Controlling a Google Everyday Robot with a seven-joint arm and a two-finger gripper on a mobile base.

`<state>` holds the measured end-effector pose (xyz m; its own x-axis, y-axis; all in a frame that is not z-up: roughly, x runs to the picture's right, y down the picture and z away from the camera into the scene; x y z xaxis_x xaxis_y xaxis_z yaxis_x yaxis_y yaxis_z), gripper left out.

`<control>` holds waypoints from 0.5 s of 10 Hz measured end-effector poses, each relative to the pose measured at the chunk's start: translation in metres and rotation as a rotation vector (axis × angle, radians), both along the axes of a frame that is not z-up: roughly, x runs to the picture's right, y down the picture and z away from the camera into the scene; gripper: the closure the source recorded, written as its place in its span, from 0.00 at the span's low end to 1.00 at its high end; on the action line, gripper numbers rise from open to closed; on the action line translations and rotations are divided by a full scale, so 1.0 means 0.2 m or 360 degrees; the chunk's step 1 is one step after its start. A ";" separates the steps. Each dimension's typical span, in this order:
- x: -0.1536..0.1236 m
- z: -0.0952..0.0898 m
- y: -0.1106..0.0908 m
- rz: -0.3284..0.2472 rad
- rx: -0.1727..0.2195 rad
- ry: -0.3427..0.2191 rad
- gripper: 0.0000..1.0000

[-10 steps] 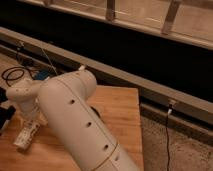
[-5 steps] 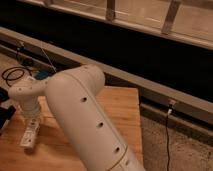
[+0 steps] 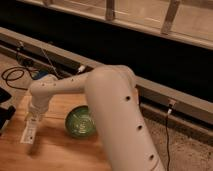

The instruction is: Place the bottle in the ceramic bowl

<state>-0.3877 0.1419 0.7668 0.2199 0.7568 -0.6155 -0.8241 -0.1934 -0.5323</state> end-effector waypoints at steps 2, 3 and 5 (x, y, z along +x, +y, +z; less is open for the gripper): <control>0.07 -0.12 -0.14 0.0053 0.0084 -0.0038 1.00; 0.15 -0.19 -0.22 0.0075 0.0146 -0.0035 1.00; 0.33 -0.26 -0.32 0.0073 0.0237 0.0080 1.00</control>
<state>-0.3210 0.0787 0.7145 0.1547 0.8490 -0.5052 -0.8424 -0.1537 -0.5164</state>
